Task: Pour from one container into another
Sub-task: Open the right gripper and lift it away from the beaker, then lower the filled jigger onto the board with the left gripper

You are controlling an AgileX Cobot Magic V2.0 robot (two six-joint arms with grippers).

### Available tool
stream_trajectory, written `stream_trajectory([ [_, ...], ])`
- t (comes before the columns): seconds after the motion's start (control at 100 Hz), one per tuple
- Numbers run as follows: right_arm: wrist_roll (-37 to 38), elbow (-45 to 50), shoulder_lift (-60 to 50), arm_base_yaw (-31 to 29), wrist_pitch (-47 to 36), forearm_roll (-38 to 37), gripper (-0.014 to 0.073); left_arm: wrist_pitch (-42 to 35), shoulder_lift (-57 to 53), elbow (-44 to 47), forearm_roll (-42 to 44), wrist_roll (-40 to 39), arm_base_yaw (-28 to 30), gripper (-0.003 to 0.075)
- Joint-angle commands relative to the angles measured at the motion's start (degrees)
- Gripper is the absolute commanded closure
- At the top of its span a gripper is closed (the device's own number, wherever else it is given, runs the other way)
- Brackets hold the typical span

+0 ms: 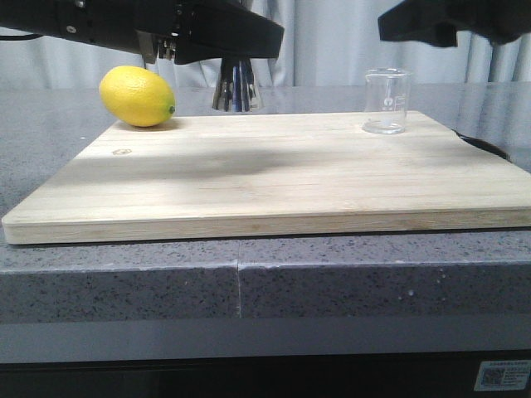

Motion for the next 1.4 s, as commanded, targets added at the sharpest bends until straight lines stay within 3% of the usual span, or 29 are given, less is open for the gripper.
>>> stream_trajectory([
  [0.0,0.58,-1.28,-3.89,-0.36,-1.99,0.95,0.0139,2.14,-2.32,-1.67,-4.53,-0.28,-0.46,0.0739],
  [0.75,1.28,-1.28,-13.11,-0.36,-1.28,0.95,0.0139,-1.06,-1.67,-1.67,-7.87,4.66,-0.35,0.0739],
  [1.39,1.37,-1.28,-13.11,-0.36,-1.28,0.95,0.0139,4.01,4.02,-1.67,-11.03,8.26,3.16,0.0739],
])
